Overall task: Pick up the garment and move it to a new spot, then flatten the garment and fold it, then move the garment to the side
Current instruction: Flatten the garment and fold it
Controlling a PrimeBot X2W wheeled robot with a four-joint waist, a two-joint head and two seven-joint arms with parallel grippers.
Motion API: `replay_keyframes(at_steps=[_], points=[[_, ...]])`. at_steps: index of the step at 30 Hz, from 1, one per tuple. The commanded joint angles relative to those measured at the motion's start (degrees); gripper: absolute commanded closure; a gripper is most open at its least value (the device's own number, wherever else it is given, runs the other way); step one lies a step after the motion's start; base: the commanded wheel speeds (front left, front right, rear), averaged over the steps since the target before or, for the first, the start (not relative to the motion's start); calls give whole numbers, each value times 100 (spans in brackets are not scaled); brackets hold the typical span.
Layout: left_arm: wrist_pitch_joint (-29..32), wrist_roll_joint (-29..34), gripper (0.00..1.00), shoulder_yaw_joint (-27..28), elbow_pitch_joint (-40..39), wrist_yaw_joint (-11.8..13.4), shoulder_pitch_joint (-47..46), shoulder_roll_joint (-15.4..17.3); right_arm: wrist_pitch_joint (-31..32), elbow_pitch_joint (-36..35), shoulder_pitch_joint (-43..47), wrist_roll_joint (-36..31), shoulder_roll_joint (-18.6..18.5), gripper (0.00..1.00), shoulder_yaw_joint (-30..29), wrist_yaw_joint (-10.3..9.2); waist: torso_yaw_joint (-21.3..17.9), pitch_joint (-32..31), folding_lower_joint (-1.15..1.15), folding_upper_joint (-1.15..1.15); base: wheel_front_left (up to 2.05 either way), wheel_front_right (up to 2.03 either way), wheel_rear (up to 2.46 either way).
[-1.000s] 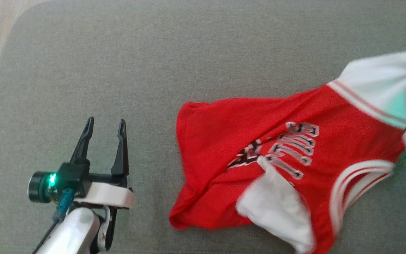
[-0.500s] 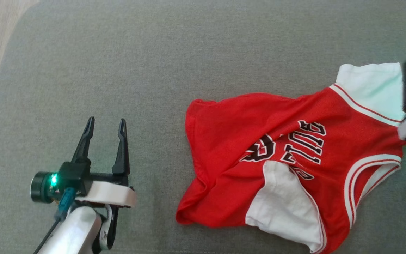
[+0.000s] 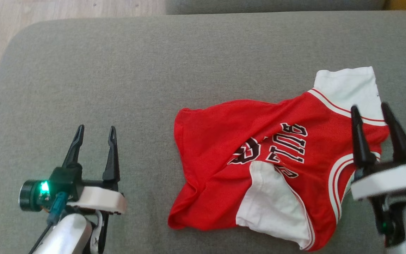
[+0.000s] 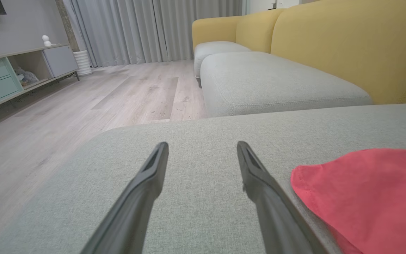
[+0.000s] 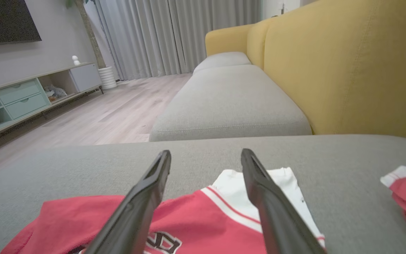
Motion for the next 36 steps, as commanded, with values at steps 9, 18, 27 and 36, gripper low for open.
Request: replay_keyframes(at_steps=[9, 18, 27, 36], points=[[176, -32, 0, 308, -329, 130, -21, 351, 468, -1271, 664, -167, 405, 0, -2, -4, -141, -35, 0, 0, 0, 0, 0], [277, -26, 0, 230, -415, 135, -75, 356, 605, -1457, 720, -152, 491, 0, -7, -4, -154, -2, 0, 0, 0, 0, 0], [699, -39, 0, 40, -454, -243, -931, 287, 648, -1466, 676, -80, 490, 0, -34, -4, -153, 134, 0, 0, 0, 0, 0], [2337, -592, 0, -615, 709, -1091, -2422, -562, 669, -1464, 559, 15, 461, 0, -19, -4, -249, 453, 0, 0, 0, 0, 0]])
